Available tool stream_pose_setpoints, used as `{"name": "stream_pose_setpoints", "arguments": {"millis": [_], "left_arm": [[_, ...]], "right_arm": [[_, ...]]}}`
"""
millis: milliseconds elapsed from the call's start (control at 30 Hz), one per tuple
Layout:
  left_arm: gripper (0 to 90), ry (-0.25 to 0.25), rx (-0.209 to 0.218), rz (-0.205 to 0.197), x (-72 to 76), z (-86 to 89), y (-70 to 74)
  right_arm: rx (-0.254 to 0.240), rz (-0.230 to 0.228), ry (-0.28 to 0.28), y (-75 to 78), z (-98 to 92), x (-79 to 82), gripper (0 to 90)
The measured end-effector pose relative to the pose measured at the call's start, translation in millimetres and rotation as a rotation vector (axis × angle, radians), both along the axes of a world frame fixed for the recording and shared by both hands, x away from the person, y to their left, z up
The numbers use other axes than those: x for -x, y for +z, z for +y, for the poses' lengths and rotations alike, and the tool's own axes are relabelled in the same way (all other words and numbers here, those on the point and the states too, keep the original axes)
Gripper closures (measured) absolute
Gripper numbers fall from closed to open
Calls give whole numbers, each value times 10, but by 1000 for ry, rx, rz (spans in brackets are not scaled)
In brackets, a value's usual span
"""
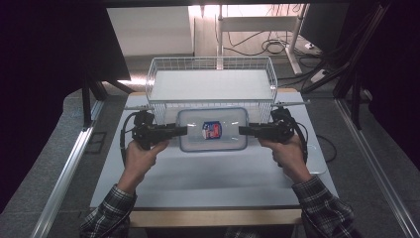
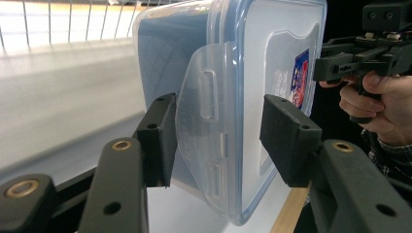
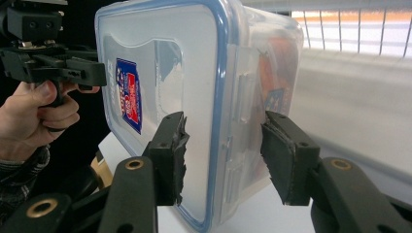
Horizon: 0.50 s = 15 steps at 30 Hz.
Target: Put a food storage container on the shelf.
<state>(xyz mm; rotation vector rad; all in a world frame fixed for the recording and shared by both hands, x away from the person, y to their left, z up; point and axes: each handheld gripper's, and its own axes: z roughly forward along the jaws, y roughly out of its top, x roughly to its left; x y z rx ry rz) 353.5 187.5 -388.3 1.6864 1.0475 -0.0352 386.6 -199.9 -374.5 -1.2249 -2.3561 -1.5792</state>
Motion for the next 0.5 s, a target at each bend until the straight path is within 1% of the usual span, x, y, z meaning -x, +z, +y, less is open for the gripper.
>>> {"name": "stream_pose_setpoints", "arguments": {"millis": [100,133,167,200,233,267,300,333,367,400,433,467,500], "left_arm": [[492,4,7,-7,-53,10,91],[493,3,12,-15,-102,22,162],[493,1,14,-17,-121,27,183],[494,1,14,-17,-121,27,183],[494,3,22,-15,-143,28,211],[495,0,21,-20,-166,34,238],[495,-2,22,-23,-189,37,264],[496,-2,24,-23,-210,40,291],[496,-1,24,-25,-230,42,321],[496,0,19,-34,-270,47,384],[496,0,19,-34,-270,47,384],[496,1,18,-38,-313,53,439],[495,1,16,-39,-340,57,462]], "right_arm": [[-4,-15,-5,118,14,-59,525],[-5,-24,-5,180,19,-92,525],[-5,-32,-7,223,24,-115,525],[-5,-32,-7,223,24,-115,525],[-7,-36,-9,249,26,-128,525],[-5,-46,-14,321,31,-159,524],[-5,-46,-14,321,31,-159,524],[-5,-51,-16,353,33,-176,524],[-5,-54,-18,383,35,-194,524],[-8,-59,-18,436,41,-234,524],[-10,-60,-19,460,44,-255,524],[-13,-61,-20,483,48,-277,524],[-14,-64,-20,503,51,-300,524]]}}
